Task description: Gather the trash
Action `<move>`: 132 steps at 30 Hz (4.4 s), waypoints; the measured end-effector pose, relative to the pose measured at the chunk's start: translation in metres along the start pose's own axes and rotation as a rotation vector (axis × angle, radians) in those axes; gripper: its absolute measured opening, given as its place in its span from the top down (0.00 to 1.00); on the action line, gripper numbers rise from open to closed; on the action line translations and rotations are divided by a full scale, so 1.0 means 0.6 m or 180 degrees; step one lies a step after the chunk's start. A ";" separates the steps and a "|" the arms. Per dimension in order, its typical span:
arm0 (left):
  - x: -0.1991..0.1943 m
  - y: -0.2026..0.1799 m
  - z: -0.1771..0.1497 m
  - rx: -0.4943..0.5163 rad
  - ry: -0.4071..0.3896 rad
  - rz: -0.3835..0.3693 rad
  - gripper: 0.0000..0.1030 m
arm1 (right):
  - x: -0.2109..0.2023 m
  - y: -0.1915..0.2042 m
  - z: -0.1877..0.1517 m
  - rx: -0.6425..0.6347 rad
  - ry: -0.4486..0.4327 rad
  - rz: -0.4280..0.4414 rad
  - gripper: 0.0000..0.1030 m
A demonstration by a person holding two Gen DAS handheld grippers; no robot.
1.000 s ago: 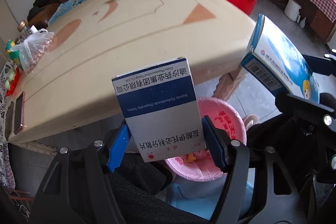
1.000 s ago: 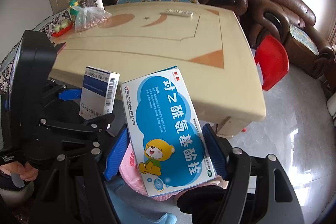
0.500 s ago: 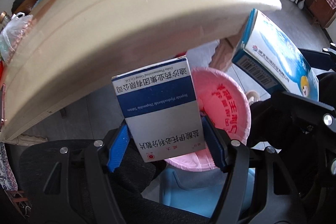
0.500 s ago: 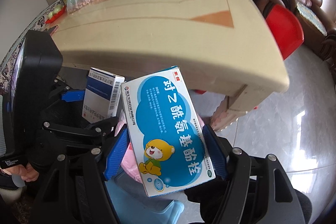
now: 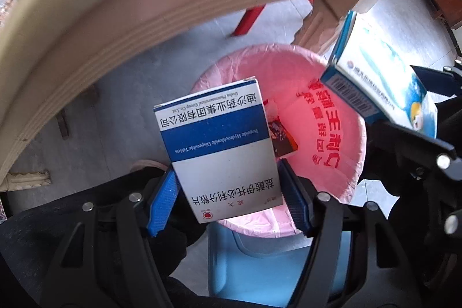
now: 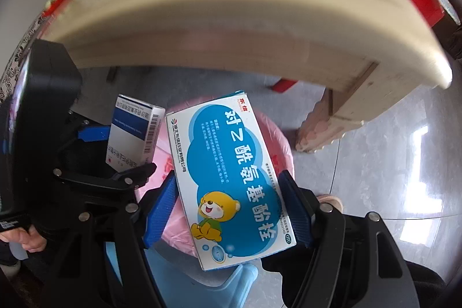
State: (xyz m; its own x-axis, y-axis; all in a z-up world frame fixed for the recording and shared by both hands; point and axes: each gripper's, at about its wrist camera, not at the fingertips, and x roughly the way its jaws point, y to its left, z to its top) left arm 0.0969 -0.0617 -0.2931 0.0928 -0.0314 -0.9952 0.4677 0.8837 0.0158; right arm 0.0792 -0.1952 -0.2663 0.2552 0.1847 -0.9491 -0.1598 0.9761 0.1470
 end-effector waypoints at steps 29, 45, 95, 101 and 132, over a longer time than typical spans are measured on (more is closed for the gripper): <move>0.209 0.023 0.017 -0.0360 0.1204 -0.0431 0.36 | 0.208 -0.037 0.008 0.0032 0.0972 0.0135 0.34; 0.243 0.004 0.023 -0.0240 0.1502 -0.0304 0.35 | 0.234 -0.032 -0.001 -0.0055 0.1162 0.0180 0.18; -0.314 -0.050 -0.009 -0.0606 -0.1578 0.0651 0.33 | -0.322 -0.032 -0.028 0.0563 -0.1739 -0.0759 0.17; -0.402 -0.071 -0.041 -0.0646 -0.2033 0.0745 0.28 | -0.424 0.015 -0.046 0.0459 -0.2212 -0.0936 0.14; -0.553 -0.096 -0.150 -0.0857 -0.2695 0.0762 0.24 | -0.595 0.090 -0.132 0.0564 -0.2845 -0.1119 0.07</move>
State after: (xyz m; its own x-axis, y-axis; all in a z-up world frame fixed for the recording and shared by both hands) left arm -0.0398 -0.0605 0.0276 0.8230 -0.0711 -0.5636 0.1425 0.9863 0.0837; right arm -0.0960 -0.2177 0.0587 0.9015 -0.1733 -0.3965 0.1909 0.9816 0.0050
